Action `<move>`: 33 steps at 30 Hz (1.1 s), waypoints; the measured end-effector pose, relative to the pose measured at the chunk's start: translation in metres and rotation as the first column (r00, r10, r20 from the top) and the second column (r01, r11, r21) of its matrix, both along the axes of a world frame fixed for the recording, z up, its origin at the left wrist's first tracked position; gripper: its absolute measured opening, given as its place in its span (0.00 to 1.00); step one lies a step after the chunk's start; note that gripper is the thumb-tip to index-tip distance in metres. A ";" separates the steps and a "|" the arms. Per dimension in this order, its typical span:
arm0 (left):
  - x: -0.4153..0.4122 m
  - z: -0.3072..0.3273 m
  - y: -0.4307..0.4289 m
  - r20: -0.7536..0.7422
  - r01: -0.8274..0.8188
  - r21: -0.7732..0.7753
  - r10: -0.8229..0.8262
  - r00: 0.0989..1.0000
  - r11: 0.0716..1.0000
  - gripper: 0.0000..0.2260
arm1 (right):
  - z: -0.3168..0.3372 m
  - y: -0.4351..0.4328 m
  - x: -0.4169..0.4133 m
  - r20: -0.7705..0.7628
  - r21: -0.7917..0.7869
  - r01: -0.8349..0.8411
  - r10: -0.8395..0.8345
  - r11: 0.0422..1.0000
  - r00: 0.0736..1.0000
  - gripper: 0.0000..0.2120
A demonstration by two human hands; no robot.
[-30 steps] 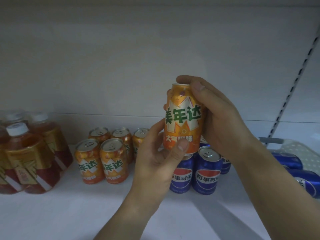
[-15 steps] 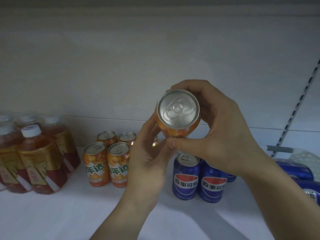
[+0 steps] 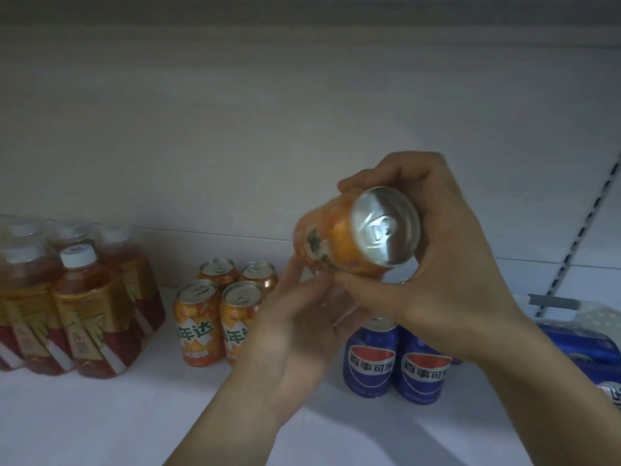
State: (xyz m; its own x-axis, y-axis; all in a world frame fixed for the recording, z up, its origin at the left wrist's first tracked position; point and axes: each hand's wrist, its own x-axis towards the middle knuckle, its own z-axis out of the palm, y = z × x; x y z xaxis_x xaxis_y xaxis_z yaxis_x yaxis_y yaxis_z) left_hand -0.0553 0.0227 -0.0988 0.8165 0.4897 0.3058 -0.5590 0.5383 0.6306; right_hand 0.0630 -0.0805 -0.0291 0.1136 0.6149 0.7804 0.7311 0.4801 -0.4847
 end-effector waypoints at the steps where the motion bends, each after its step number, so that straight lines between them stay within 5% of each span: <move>1: -0.003 0.002 0.000 0.042 0.081 -0.080 -0.078 0.996 0.993 0.21 | -0.001 0.002 0.003 -0.030 0.014 -0.035 0.036 0.999 0.999 0.36; 3: -0.005 0.003 -0.002 0.084 0.045 -0.110 -0.036 0.996 0.993 0.22 | -0.003 0.005 0.011 -0.094 0.005 -0.106 0.106 0.994 0.990 0.36; 5: -0.003 0.007 -0.008 0.037 -0.207 -0.012 0.207 0.978 0.978 0.20 | -0.006 0.006 0.018 -0.172 -0.066 -0.164 0.150 0.984 0.974 0.33; 10: -0.001 0.012 -0.015 0.093 -0.645 0.282 0.649 0.755 0.710 0.33 | -0.011 0.005 0.033 -0.155 -0.254 -0.160 0.123 0.954 0.980 0.32; 14: -0.004 0.014 -0.024 0.208 -0.720 0.505 0.742 0.637 0.476 0.36 | -0.015 0.007 0.037 -0.049 -0.317 -0.090 0.078 0.944 0.996 0.38; 20: -0.005 0.017 -0.030 0.247 -0.719 0.562 0.747 0.617 0.408 0.34 | -0.012 0.005 0.037 -0.009 -0.269 -0.073 0.073 0.960 0.997 0.37; 23: -0.006 0.019 -0.029 0.168 -0.693 0.440 0.706 0.688 0.571 0.31 | -0.007 0.001 0.039 -0.056 -0.218 -0.099 0.089 0.971 0.994 0.38; 25: -0.007 0.021 -0.028 0.083 -0.589 0.220 0.586 0.806 0.778 0.29 | -0.003 -0.002 0.040 -0.141 -0.143 -0.146 0.126 0.979 0.982 0.37; 27: -0.009 0.023 -0.031 0.035 -0.451 -0.006 0.451 0.892 0.892 0.26 | 0.000 -0.003 0.039 -0.214 -0.064 -0.161 0.144 0.985 0.966 0.34; 33: -0.015 0.025 -0.041 -0.092 -0.164 -0.349 0.141 0.986 0.923 0.15 | 0.001 0.003 0.034 -0.334 -0.020 -0.170 0.154 0.985 0.930 0.18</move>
State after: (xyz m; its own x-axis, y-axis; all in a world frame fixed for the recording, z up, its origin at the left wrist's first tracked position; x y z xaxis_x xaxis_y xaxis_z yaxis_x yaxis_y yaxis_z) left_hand -0.0707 -0.0178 -0.0742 0.7354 0.6765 0.0394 -0.6170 0.6445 0.4515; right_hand 0.0969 -0.0778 -0.0283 0.2553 0.6823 0.6851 0.4405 0.5486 -0.7106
